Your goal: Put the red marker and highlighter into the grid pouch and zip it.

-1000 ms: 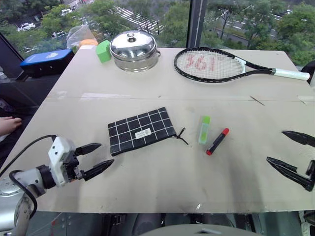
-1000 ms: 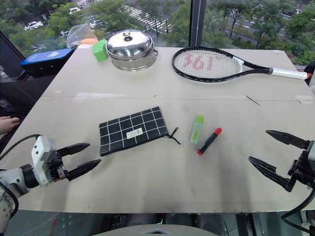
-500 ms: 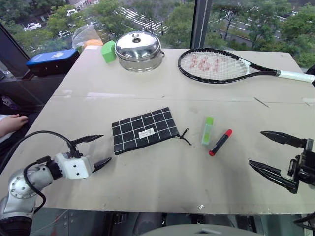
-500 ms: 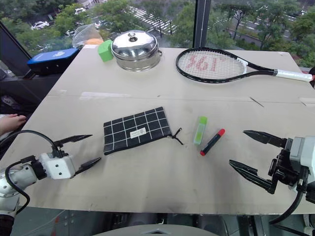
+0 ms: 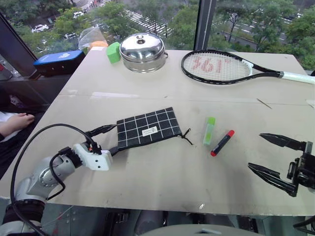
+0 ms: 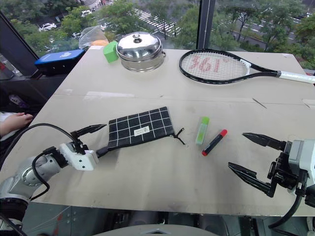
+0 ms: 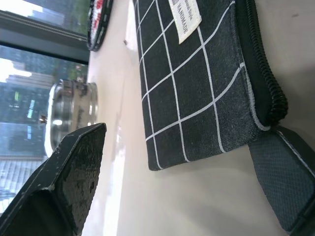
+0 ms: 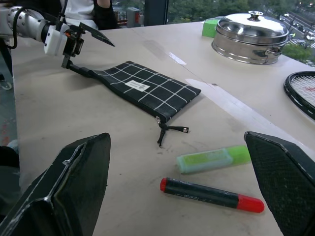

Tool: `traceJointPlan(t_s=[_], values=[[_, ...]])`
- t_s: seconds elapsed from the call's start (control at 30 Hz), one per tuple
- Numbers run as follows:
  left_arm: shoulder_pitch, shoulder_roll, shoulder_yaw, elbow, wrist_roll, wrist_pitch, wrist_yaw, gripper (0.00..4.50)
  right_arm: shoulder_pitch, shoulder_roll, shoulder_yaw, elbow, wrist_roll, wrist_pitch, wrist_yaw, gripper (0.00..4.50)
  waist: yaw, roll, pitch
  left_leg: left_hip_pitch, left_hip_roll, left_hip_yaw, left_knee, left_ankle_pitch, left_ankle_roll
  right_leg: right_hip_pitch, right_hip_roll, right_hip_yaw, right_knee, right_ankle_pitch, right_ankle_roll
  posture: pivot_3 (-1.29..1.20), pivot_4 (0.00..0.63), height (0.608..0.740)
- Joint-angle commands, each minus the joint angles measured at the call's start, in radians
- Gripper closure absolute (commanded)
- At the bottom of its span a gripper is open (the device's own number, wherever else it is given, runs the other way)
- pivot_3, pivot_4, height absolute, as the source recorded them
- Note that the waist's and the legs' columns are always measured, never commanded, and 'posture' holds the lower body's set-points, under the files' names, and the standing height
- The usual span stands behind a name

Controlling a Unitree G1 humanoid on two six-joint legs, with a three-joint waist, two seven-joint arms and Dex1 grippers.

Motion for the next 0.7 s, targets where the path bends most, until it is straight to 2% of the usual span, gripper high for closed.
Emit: traceJointPlan(t_s=[0.03,0.47,0.7], values=[[-0.024,0.02,-0.053,0.037,0.092,0.034,0.082,0.0,0.005,0.008,-0.029,-0.027,0.014,-0.022,-0.005,0.08,0.0,0.0,0.0,0.0,0.0,0.0,0.0,0.0,0.0,0.0,0.0,-0.001,0.0,0.0,0.0,0.0,0.15,0.74],[-0.206,0.038,-0.245,0.161,0.199,-0.092,0.272,0.0,0.039,0.028,-0.036,-0.044,0.005,-0.044,-0.023,0.08,0.022,0.0,0.0,-0.001,-0.001,0.001,0.002,0.0,0.0,0.001,0.0,-0.002,0.0,-0.001,0.001,0.0,0.15,0.74],[-0.304,0.005,-0.345,0.283,0.143,-0.062,0.193,0.0,0.06,0.042,-0.031,-0.058,-0.01,-0.056,-0.036,0.08,0.027,0.001,-0.001,-0.001,-0.001,0.001,0.002,0.0,0.0,0.002,0.001,-0.005,0.001,-0.001,0.001,0.0,0.15,0.74]])
